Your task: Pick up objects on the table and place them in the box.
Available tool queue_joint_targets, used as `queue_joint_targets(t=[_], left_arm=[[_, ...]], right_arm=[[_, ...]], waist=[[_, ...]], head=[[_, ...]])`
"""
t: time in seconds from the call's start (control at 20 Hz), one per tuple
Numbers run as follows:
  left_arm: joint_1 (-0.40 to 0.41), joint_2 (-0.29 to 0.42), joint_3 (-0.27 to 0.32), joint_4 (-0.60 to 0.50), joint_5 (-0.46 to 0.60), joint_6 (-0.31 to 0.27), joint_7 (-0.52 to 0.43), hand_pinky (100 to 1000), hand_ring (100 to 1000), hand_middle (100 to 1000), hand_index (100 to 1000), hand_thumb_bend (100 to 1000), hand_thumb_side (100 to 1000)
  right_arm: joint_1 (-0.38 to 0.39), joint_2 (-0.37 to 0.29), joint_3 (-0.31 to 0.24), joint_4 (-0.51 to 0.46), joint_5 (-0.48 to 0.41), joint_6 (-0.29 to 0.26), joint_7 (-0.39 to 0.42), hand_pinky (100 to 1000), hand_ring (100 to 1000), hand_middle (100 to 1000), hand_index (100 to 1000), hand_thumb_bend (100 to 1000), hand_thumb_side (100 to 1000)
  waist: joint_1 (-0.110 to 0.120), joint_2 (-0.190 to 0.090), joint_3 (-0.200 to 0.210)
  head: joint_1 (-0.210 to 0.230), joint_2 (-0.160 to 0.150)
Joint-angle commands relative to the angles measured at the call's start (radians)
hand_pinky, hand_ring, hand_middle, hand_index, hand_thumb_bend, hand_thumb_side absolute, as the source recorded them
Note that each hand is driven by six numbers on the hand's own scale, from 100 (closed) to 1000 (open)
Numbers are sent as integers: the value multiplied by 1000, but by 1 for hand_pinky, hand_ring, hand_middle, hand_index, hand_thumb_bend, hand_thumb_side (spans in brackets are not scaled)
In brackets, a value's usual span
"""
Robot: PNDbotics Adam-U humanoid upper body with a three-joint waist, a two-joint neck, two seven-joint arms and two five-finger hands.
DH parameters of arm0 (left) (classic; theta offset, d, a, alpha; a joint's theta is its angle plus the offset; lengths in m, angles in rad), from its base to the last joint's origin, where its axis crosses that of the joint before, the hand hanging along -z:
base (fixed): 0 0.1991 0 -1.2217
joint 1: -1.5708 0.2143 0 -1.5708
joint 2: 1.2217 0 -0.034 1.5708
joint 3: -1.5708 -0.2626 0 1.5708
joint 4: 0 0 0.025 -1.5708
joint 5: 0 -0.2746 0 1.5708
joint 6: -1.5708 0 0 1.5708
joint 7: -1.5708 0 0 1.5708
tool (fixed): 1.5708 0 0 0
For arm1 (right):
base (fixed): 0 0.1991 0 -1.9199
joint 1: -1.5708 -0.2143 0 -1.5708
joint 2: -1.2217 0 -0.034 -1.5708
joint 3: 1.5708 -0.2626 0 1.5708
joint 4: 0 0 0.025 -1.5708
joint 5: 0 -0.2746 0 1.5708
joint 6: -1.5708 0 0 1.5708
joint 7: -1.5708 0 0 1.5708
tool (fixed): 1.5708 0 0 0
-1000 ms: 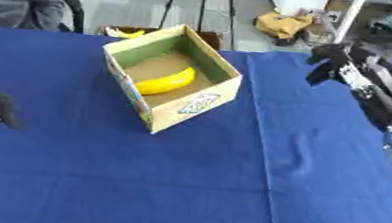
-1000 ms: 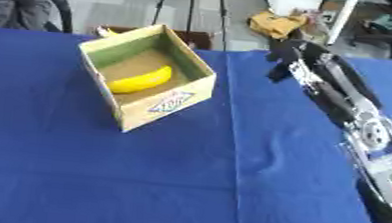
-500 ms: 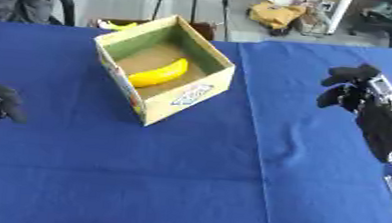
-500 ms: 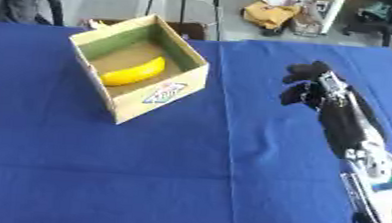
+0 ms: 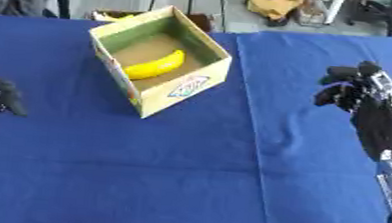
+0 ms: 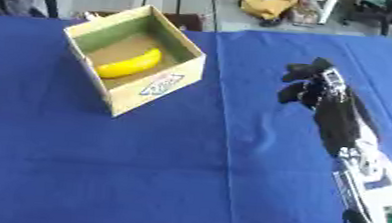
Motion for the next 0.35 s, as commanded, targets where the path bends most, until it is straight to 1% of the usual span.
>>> queue_joint_targets(t=[0.05, 0.35], left_arm=[[-7, 8, 5, -16, -5, 1, -1, 538, 464, 527, 643, 228, 1000], [-5, 6, 5, -17, -7, 1, 0, 538, 463, 527, 642, 227, 1000]], right_arm=[[-2, -3, -13, -24, -4, 1, -10, 578, 557, 604, 736, 100, 971], [-1, -3, -14, -32, -6, 3, -15, 576, 556, 602, 731, 100, 963]], waist=[[0, -8, -1], [3, -8, -1]], head=[[-6, 14], [4, 15]])
